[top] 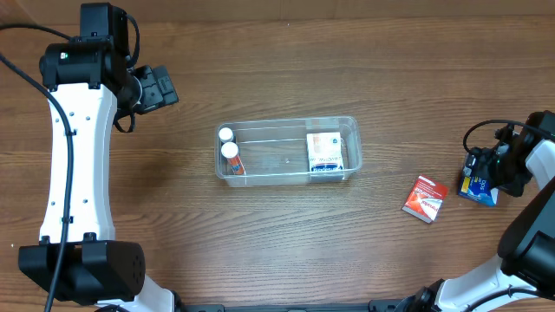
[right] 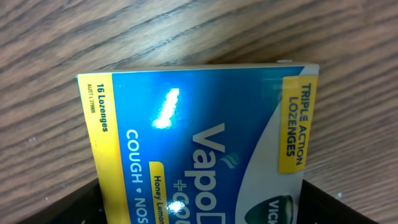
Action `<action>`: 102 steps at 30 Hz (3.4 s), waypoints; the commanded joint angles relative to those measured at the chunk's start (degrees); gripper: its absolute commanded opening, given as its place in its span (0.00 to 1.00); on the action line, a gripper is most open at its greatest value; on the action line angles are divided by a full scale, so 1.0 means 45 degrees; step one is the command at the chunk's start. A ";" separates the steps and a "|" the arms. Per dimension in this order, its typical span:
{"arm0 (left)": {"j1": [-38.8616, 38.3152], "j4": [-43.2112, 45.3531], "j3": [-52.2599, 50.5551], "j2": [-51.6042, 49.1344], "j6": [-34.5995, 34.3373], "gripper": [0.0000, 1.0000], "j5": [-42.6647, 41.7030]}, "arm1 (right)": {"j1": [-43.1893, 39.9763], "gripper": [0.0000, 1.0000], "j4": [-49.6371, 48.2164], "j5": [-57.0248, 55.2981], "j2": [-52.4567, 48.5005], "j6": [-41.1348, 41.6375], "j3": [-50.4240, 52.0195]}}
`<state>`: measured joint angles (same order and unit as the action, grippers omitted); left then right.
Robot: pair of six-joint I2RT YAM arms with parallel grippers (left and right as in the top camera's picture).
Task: Pack container
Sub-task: 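Move the right gripper to the blue VapoDrops box and grasp it, then place the VapoDrops box upright in the container's middle, then move the right gripper to the red Actifast box and grasp it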
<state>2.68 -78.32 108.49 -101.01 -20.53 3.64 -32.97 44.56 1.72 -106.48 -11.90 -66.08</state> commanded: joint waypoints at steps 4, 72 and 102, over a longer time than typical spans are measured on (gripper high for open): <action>-0.0015 -0.0117 0.0287 0.0092 0.0287 1.00 -0.0015 | -0.0024 0.72 -0.0185 0.0136 -0.0063 0.0073 0.0092; -0.0015 -0.0121 0.0287 0.0092 0.0291 1.00 -0.0010 | 1.0219 1.00 0.6936 -0.1967 0.2351 1.0035 -0.8485; -0.0010 -0.0097 0.0282 0.0092 0.0291 1.00 -0.0005 | 0.4449 1.00 0.2443 -0.0500 0.1763 0.6300 0.1603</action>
<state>2.68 -78.85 108.51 -100.99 -20.53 3.64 -12.67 55.79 -0.27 -96.62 17.10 -59.33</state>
